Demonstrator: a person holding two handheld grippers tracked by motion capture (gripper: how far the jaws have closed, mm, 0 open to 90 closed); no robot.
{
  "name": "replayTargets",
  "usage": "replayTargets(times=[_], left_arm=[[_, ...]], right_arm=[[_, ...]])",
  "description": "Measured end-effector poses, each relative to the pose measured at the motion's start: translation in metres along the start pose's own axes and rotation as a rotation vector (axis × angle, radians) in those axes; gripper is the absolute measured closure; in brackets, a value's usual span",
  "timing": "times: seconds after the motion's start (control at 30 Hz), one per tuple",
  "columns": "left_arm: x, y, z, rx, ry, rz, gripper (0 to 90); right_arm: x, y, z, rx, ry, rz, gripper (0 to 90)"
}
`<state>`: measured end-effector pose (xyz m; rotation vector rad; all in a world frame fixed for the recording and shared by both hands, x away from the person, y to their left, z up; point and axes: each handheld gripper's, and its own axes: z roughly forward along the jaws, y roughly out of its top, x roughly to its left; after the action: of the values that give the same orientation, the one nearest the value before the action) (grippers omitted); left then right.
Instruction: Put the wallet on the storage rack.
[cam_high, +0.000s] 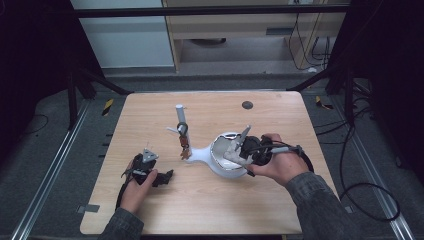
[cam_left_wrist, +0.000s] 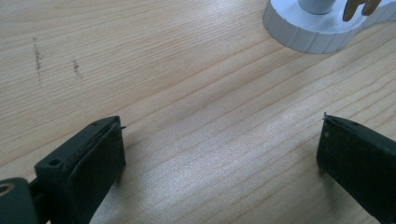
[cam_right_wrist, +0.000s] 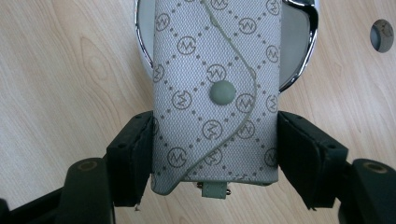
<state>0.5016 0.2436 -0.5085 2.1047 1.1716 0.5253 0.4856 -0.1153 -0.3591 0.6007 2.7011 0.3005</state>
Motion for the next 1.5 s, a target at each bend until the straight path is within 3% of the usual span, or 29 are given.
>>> replayTargets(times=[1.5], left_arm=[[-0.001, 0.000, 0.000, 0.000, 0.000, -0.003, 0.3]], right_arm=[[0.002, 0.022, 0.011, 0.089, 0.033, -0.043, 31.2]])
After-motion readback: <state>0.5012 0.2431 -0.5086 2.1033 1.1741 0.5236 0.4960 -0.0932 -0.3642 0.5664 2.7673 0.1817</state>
